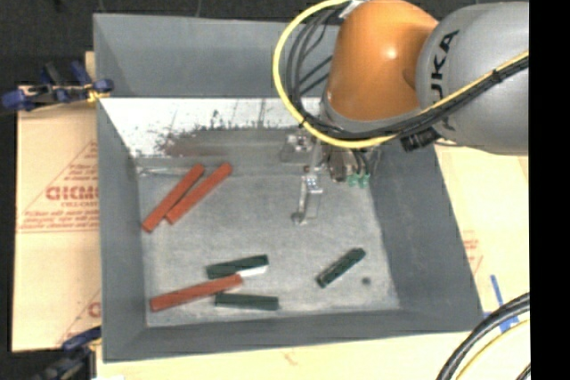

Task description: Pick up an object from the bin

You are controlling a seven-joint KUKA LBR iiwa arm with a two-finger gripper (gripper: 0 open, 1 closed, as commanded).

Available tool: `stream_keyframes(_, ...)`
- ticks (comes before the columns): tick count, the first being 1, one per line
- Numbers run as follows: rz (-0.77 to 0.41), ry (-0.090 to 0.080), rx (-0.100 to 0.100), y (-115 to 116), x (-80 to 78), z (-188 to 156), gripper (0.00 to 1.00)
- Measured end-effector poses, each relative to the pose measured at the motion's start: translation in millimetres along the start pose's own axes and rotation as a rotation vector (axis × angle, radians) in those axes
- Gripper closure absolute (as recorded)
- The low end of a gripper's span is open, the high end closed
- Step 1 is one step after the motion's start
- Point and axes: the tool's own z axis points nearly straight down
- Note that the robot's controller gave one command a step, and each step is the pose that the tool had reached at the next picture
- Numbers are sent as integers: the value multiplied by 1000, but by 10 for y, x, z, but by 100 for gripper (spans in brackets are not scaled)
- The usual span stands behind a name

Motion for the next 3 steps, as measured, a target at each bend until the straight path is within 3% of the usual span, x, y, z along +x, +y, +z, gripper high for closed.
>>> stream_keyframes(1,37,11,1,430,424,1336,0)
stream_keyframes(2,41,2,0,422,393,1292,100)
stream_keyframes(3,42,2,0,422,392,1291,0)
